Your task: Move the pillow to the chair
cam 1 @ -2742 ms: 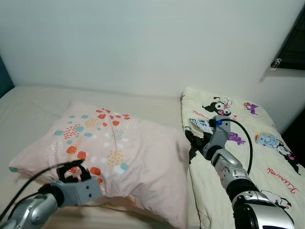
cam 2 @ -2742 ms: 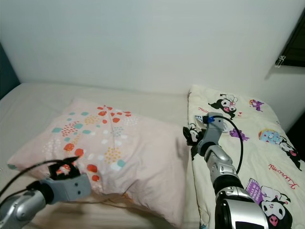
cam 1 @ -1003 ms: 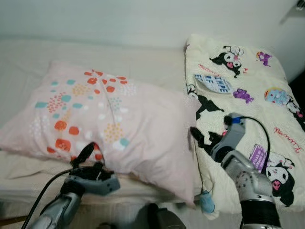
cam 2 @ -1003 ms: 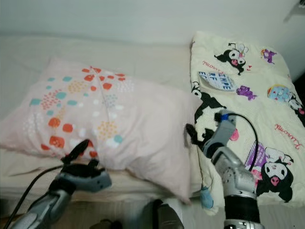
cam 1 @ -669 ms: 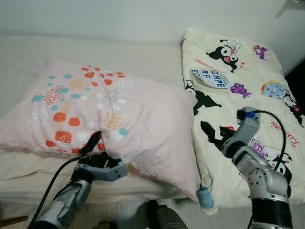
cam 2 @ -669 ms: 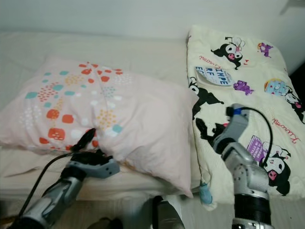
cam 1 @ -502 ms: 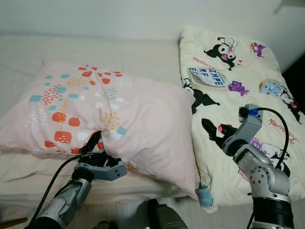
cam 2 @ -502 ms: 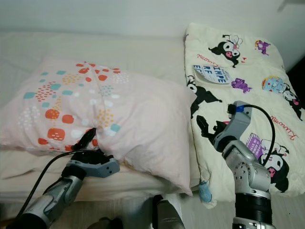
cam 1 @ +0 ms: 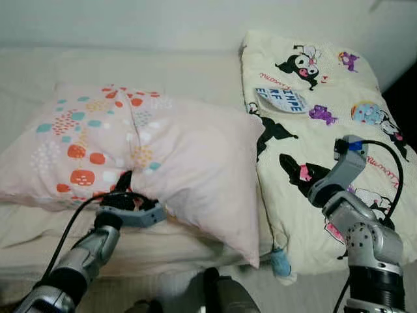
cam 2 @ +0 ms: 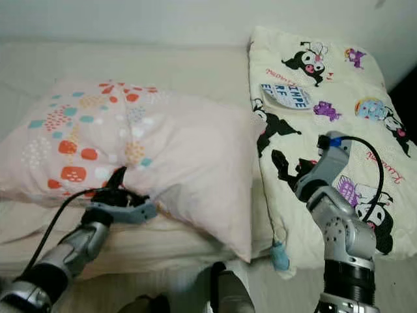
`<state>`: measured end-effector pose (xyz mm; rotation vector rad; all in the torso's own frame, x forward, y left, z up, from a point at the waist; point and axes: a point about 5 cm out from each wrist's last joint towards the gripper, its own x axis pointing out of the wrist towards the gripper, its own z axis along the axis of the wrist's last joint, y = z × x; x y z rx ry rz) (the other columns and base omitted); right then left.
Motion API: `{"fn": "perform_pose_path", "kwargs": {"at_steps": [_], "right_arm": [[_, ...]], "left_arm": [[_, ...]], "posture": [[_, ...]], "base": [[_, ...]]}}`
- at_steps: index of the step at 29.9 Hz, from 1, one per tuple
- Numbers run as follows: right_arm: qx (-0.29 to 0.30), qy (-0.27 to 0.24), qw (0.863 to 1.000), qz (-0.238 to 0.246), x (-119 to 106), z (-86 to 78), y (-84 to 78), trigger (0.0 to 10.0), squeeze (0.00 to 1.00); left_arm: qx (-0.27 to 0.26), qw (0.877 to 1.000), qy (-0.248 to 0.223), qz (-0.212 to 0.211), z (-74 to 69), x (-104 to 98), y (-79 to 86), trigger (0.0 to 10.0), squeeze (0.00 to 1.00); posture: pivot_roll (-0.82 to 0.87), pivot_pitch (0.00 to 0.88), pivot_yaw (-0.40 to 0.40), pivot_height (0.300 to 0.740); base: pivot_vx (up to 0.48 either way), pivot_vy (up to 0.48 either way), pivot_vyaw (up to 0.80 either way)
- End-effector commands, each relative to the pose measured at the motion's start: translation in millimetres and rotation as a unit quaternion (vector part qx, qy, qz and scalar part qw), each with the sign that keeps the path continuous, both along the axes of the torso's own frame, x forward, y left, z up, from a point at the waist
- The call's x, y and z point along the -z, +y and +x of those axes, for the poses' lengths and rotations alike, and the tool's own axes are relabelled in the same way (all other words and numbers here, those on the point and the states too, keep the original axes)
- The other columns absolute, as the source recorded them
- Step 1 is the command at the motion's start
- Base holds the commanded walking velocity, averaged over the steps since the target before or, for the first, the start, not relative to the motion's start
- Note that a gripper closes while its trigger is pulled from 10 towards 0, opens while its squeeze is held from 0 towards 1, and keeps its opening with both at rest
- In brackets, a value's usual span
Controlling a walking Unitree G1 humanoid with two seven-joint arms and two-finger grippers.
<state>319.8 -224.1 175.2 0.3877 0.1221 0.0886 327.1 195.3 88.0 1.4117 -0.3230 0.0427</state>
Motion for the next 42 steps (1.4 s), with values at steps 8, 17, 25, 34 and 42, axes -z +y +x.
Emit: {"fn": "perform_pose_path", "kwargs": {"at_steps": [8,17,25,34,42], "right_arm": [[-0.027,-0.013,0.999,0.029,3,3.5,15.0,10.0,0.0],[-0.071,-0.039,0.995,0.056,5,17.7,43.0,10.0,0.0],[-0.116,-0.093,0.985,0.086,-10,38.7,65.6,10.0,0.0],[-0.185,-0.159,0.968,0.065,-25,44.9,81.8,10.0,0.0],[-0.232,-0.158,0.958,0.056,-19,50.4,98.3,10.0,0.0]], "left_arm": [[-0.045,0.997,-0.025,-0.058,8.1,-16,23.5,0.0,0.0],[-0.085,0.959,-0.139,-0.232,25.1,-90,51.7,0.0,0.0],[0.0,0.888,-0.222,-0.402,7.2,-167,38.5,0.0,0.0],[-0.061,0.821,-0.303,-0.48,-34.2,-198,69.5,0.0,0.0],[-0.098,0.825,-0.266,-0.489,-49.0,-184,71.4,10.0,0.0]], "posture": [[-0.3,0.215,-0.014,0.735],[-0.21,0.075,0.01,0.735],[-0.13,0.0,-0.005,0.735],[-0.04,0.0,-0.036,0.735],[0.01,0.0,-0.056,0.735]], "base": [[0.0,0.0,0.0],[0.0,0.0,0.0],[0.0,0.0,0.0],[0.0,0.0,0.54],[0.0,0.0,0.74]]}}
